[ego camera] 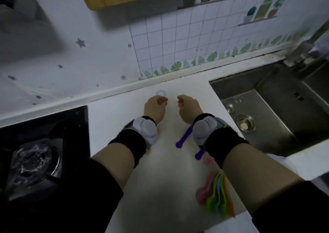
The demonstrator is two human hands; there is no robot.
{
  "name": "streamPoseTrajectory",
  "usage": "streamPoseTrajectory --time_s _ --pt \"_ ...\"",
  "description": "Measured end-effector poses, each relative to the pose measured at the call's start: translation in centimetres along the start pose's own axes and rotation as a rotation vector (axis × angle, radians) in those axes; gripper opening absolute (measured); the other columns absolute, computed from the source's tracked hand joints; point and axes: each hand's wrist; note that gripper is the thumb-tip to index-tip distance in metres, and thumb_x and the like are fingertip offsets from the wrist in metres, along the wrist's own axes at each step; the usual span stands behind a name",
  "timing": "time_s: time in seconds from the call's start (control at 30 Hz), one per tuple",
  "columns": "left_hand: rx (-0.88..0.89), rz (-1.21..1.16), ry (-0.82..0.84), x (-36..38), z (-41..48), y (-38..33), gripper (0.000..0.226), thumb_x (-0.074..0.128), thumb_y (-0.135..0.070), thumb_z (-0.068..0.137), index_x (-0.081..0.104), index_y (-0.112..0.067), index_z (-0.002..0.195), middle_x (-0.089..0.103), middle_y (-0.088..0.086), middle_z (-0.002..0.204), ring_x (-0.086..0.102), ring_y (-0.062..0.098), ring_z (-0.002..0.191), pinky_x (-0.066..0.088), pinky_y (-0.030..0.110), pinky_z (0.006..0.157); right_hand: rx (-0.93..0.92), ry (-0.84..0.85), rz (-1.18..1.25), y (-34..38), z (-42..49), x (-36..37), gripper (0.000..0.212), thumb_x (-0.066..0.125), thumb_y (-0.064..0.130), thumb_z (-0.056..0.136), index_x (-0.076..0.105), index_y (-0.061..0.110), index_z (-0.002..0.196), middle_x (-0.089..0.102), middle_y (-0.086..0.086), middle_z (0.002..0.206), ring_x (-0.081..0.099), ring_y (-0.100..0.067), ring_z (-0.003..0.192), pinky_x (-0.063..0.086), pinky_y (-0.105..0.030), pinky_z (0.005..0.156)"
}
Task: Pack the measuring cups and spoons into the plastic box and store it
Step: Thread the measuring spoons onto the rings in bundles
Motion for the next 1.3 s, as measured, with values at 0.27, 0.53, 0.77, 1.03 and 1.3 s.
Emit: streamPoseTrajectory --time_s 0.27,0.53,0.77,1.03,1.3 --pt "-0.006 0.074 -0.044 -0.3 5.8 1.6 0.025 0.048 -0.015 0.095 0.062 -0.011 0.115 0.061 0.010 0.123 0.056 0.026 0.112 0.040 0.024 0.091 0.050 0.077 0.130 -0.1 5.6 1.8 0.046 0.037 -0.001 0.094 0.041 0.007 0.140 0.048 -0.013 0.140 0.046 -0.028 0.128 0.036 -0.034 0.108" --pt "-0.021 0.097 -0.048 0.8 10.3 2.9 0.029 0.046 -0.008 0.093 0.060 -0.011 0.119 0.060 0.008 0.125 0.055 0.025 0.114 0.041 0.027 0.096 0.093 0.113 0.343 -0.9 10.2 3.9 0.049 0.038 -0.005 0.091 0.040 0.009 0.138 0.048 -0.016 0.137 0.051 -0.029 0.123 0.042 -0.036 0.102" --pt "-0.012 0.170 0.035 1.9 11.4 3.9 0.040 0.051 -0.005 0.088 0.053 -0.009 0.128 0.054 0.016 0.131 0.052 0.033 0.119 0.039 0.035 0.104 0.128 0.132 0.425 -0.9 11.5 5.2 0.045 0.039 0.004 0.097 0.037 0.012 0.140 0.048 -0.017 0.136 0.050 -0.032 0.121 0.042 -0.040 0.102" --pt "-0.066 0.092 0.013 2.1 11.6 4.5 0.040 0.056 -0.006 0.087 0.054 -0.010 0.127 0.058 0.014 0.125 0.054 0.030 0.116 0.041 0.032 0.102 0.163 0.120 0.560 -0.9 11.8 5.8 0.048 0.043 0.001 0.094 0.035 0.005 0.141 0.048 -0.020 0.136 0.049 -0.033 0.122 0.040 -0.042 0.107" --pt "-0.099 0.031 -0.038 2.0 10.5 5.2 0.021 0.057 -0.008 0.086 0.069 -0.010 0.103 0.069 0.010 0.103 0.061 0.021 0.094 0.044 0.023 0.081 0.165 0.146 0.644 -1.5 10.9 6.0 0.051 0.043 -0.008 0.091 0.035 0.005 0.140 0.052 -0.021 0.128 0.053 -0.024 0.098 0.049 -0.028 0.078"
Point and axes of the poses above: each hand's wrist, its own z-axis towards the middle knuckle, its own x-axis out of the palm, y = z × x
